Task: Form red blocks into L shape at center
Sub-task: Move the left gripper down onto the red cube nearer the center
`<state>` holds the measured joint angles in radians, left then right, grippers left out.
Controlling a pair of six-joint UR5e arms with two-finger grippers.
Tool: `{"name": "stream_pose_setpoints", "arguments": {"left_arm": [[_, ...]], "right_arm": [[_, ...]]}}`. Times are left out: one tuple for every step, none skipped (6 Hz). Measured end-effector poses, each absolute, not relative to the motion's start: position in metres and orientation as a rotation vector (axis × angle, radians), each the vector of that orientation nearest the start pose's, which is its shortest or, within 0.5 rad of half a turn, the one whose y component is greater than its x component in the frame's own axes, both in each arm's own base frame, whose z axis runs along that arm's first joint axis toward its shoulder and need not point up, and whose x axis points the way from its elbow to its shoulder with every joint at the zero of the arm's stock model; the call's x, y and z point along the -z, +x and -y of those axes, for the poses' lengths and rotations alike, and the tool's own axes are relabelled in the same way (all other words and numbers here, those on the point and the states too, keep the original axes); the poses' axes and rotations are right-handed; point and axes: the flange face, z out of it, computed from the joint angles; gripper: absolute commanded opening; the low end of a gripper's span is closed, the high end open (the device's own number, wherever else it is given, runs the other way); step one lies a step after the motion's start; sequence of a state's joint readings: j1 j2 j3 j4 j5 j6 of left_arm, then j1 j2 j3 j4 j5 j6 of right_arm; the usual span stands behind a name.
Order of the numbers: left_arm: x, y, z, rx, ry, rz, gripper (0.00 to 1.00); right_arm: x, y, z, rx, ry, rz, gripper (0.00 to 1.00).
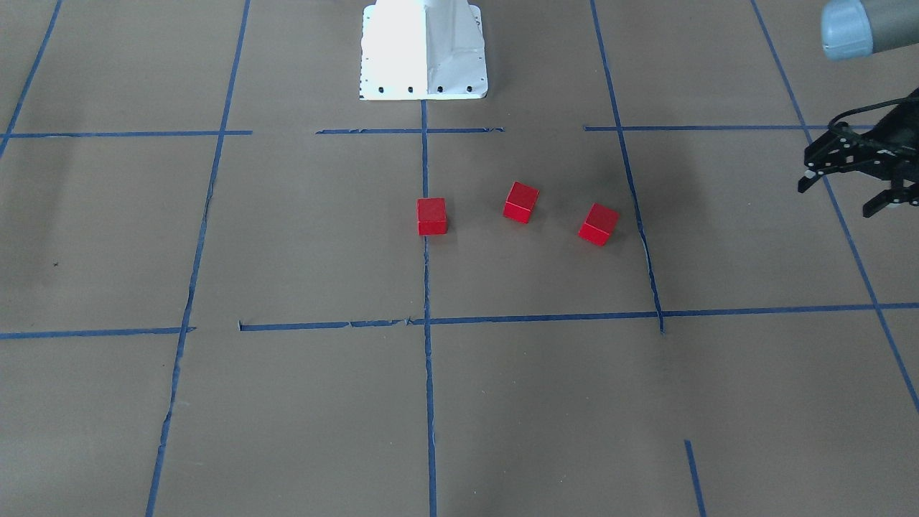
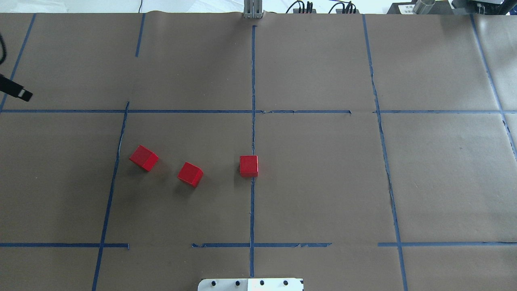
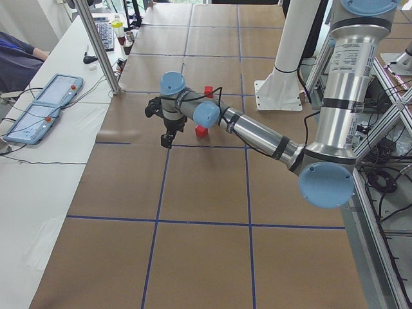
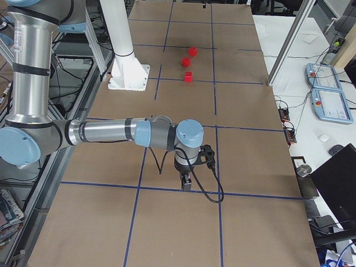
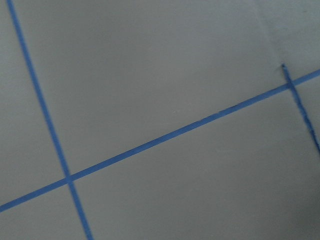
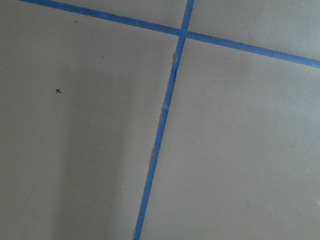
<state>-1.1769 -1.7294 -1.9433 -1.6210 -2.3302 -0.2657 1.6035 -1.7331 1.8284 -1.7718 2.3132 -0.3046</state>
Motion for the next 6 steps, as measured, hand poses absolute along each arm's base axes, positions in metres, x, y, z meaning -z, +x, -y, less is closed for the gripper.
{"name": "stream_pose_setpoints", "arguments": {"left_arm": [[-0.345, 0.207, 0.503, -0.314, 0.257, -0.906, 1.00], [-0.310, 0.275, 0.488, -0.288, 0.245, -0.898, 1.00], [-0.282, 0.341, 0.464, -0.266, 0.236, -0.890, 1.00], [-0.263, 0.397, 0.441, -0.242, 0.218, -0.888, 1.00], [-0.255, 0.439, 0.428, -0.224, 0.206, -0.874, 1.00], [-0.257, 0.464, 0.421, -0.221, 0.194, -0.858, 1.00]], "right_arm": [[-0.628, 0.080, 0.410, 0.216, 0.024, 0.753, 1.00], [-0.628, 0.080, 0.409, 0.215, 0.025, 0.755, 1.00], [-0.629, 0.080, 0.409, 0.214, 0.025, 0.755, 1.00], [-0.629, 0.080, 0.410, 0.214, 0.024, 0.755, 1.00], [-0.630, 0.080, 0.410, 0.213, 0.022, 0.755, 1.00], [-0.631, 0.080, 0.410, 0.213, 0.020, 0.755, 1.00]]}}
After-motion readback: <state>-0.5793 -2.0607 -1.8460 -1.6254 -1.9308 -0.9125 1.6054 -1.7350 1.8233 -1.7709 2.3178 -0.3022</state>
